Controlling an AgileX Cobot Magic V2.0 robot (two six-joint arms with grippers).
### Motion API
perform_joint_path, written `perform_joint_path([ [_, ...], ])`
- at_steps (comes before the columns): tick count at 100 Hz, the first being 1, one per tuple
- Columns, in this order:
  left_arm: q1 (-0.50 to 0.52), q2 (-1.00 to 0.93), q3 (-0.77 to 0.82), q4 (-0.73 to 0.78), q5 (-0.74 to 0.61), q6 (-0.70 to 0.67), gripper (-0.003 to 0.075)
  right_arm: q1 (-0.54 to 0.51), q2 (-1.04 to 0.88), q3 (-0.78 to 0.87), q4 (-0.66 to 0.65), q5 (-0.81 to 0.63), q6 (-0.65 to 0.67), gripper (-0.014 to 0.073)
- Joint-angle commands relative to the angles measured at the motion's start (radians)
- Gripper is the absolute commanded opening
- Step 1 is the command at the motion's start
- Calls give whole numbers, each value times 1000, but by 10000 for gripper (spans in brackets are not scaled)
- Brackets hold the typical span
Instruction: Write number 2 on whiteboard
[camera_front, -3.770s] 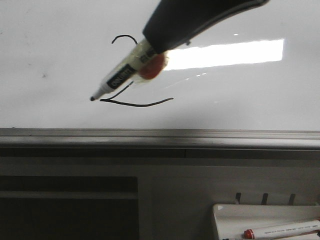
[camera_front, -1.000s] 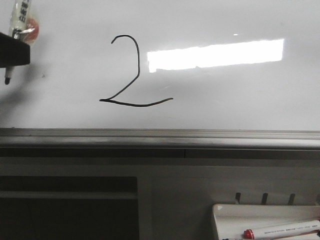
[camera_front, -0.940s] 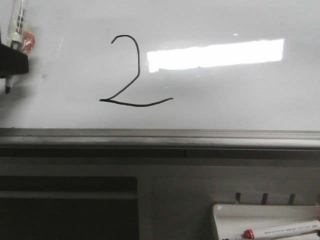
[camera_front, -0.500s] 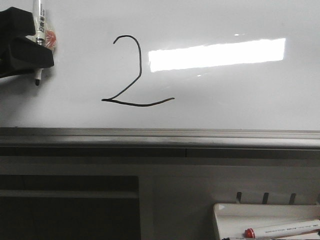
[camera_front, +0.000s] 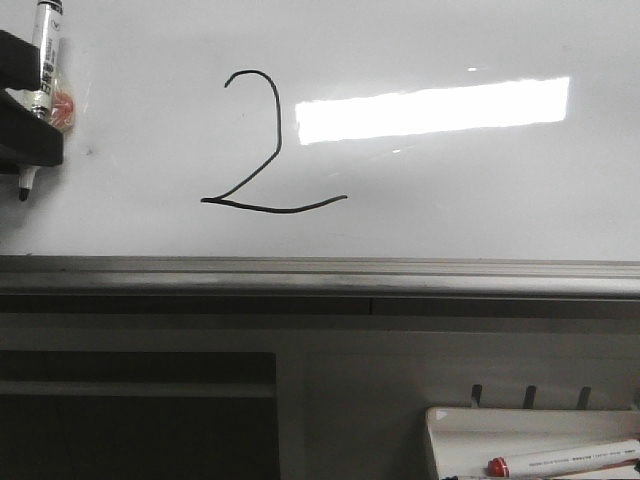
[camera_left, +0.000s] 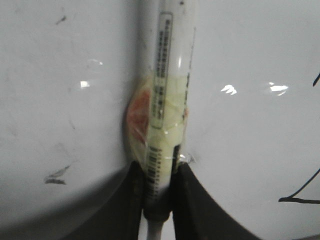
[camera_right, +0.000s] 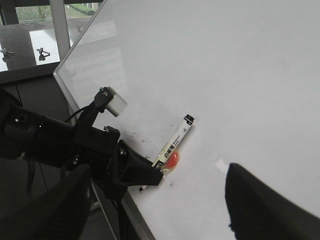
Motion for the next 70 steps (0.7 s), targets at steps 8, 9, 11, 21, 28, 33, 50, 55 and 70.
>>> perform_joint_path([
  [8,-23,-12,-76,-24,45,-14,-20,1,-23,-30,11,-60,-9,491],
  [9,-25,-12,-79,-24,45,-14,-20,1,-23,-30,11,-60,-9,491],
  [11,-25,-12,-82,-24,45,-14,-20,1,-23,-30,11,-60,-9,491],
  [21,-25,-12,-85,-24,42,-14,-20,1,-23,-30,11,-60,-9,491],
  [28,-25,-12,-85,-30,46,-14,-20,1,-23,-30,11,-60,-9,491],
  [33,-25,-12,-85,-33,46,-14,-20,1,-23,-30,11,-60,-9,491],
  [50,-25,-12,-85,-33,46,-14,-10,1,-23,-30,11,-60,-9,491],
  [55,-25,-12,-85,-33,46,-14,18,1,-23,-30,11,-60,-9,491],
  [70,-27,-12,-85,-33,41,-14,132,1,-23,-30,11,-60,-9,491],
])
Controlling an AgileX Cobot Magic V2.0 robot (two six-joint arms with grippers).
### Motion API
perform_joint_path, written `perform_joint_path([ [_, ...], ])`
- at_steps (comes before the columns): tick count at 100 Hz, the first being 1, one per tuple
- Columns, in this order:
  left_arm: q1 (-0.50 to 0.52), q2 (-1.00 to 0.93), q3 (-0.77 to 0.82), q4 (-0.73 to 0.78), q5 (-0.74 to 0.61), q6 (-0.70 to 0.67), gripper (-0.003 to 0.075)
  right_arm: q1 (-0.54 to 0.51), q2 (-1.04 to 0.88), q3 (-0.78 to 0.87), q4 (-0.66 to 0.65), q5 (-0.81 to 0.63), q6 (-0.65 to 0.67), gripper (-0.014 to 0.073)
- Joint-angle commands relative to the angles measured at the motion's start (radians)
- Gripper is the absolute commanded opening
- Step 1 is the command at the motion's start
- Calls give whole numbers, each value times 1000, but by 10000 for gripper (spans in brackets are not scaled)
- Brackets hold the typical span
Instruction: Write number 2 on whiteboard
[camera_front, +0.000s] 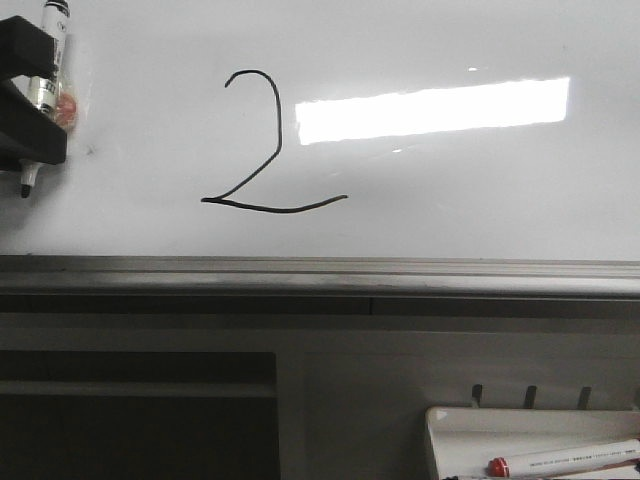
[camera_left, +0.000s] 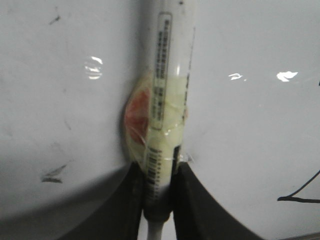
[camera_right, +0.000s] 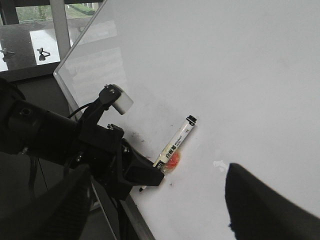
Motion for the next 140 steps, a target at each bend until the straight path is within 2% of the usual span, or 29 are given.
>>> perform_joint_path([
  [1,-5,-12,-34,-14,-56,-14,140,1,-23,-30,11,-60,-9,491],
  [18,-5,-14,-34,-15,-52,-14,204,1,-23,-30,11,-60,-9,491],
  [47,-78,-14,-34,-11,-53,-14,218,1,-23,-30,11,-60,-9,491],
  [55,-78,-14,-34,-5,-74,-14,278,1,-23,-30,11,-60,-9,491],
  [65,-76,-20,-34,0,-89,-14,392,1,-23,-30,11,-60,-9,491],
  [70,-76,-23,-34,5,-87,-14,413,1,-23,-30,11,-60,-9,491],
  [89,-76,-63,-34,35,-40,-14,409,1,-23,-30,11,-60,-9,491],
  [129,-78,-292,-34,56,57,-14,409,1,-26,-30,11,-43,-9,489],
  [134,-78,-337,-34,56,57,-14,408,1,-33,-30,11,-12,-9,459],
  [140,-80,-397,-34,56,57,-14,378,1,-51,-30,11,34,-9,312],
])
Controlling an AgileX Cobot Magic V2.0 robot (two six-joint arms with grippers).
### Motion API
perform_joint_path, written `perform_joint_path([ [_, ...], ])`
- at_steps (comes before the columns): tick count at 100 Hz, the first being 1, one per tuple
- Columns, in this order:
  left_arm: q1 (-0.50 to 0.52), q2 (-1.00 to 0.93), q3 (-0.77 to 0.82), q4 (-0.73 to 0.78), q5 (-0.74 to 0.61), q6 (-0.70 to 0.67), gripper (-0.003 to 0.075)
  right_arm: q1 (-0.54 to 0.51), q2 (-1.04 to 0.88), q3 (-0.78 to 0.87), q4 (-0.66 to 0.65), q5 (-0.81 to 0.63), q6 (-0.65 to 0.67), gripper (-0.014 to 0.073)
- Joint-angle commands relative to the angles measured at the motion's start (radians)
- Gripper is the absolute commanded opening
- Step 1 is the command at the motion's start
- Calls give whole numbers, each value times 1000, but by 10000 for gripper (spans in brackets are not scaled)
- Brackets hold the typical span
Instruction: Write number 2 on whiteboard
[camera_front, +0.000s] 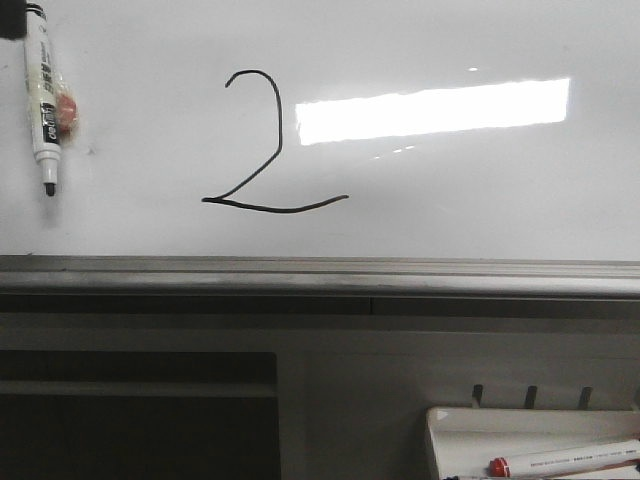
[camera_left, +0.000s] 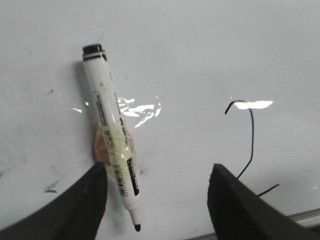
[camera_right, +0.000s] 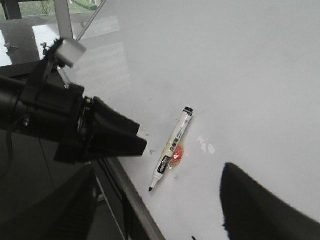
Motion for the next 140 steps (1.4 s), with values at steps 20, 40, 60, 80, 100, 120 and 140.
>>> perform_joint_path([
  [20,-32,-341,-34,110,-58,1,-17,1,-153,24,12,45,-9,-56],
  [40,-39,-562,-5,215,60,3,-20,1,-323,168,-31,41,-9,-56],
  [60,-39,-768,59,212,174,154,-20,1,-538,362,-45,-9,-9,-56],
  [80,-39,-874,96,179,176,220,-20,1,-692,484,-47,-56,-9,-57],
  [100,-39,-874,98,123,169,220,-20,1,-729,508,-47,-37,-9,-57],
  [120,-39,-874,98,123,169,220,-20,1,-729,508,-47,-37,-9,-57],
  [140,-39,-874,98,123,169,220,-20,1,-729,508,-47,-37,-9,-57],
])
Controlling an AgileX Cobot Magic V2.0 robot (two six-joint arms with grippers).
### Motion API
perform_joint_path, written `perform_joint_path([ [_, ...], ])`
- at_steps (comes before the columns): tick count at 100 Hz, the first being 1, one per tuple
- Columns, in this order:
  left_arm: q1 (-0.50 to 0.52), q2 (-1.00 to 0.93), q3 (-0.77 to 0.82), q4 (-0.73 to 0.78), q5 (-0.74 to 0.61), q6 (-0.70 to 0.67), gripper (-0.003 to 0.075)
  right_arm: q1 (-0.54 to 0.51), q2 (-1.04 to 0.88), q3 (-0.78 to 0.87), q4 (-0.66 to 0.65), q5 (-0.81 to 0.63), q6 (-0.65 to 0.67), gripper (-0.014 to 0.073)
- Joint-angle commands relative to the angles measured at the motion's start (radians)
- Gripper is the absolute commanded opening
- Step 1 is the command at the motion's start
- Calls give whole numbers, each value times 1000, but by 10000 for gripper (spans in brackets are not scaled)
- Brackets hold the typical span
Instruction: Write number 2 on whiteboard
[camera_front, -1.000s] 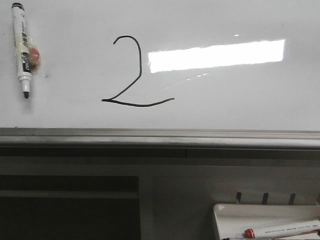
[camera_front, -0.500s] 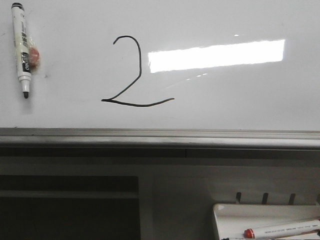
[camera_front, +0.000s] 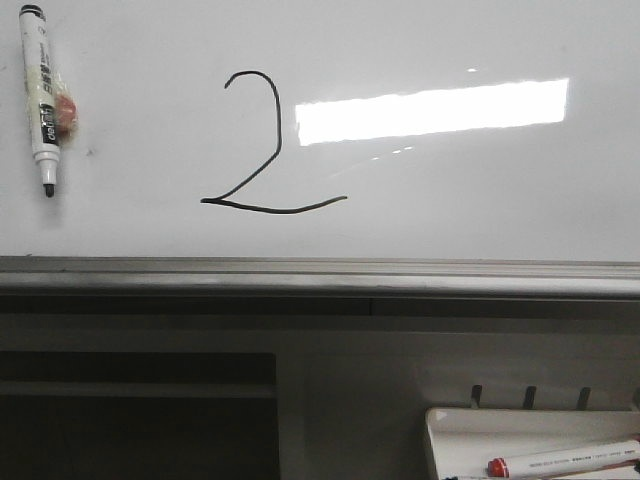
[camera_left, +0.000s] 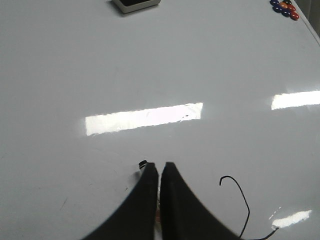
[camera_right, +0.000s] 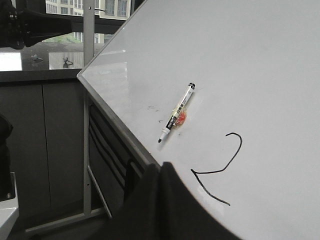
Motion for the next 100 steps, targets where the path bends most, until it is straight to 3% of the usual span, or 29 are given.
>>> perform_joint_path([
  [1,-9,-25,-22,-1,-69,-1,-20,1,7,-25,-1,-68,-9,-57],
  [29,-7,-25,3,58,-72,-1,-20,1,7,-25,-1,-68,-9,-57],
  [47,45,-25,34,-8,-66,43,-20,1,7,-25,-1,-70,-9,-57],
  [73,275,-25,122,-312,-81,363,-20,1,7,-25,-1,-70,-9,-57],
  [85,420,-25,197,-466,-214,527,-20,1,7,-25,-1,-70,-9,-57],
  [100,541,-25,296,-481,-359,538,-20,1,7,-25,-1,-70,-9,-57],
])
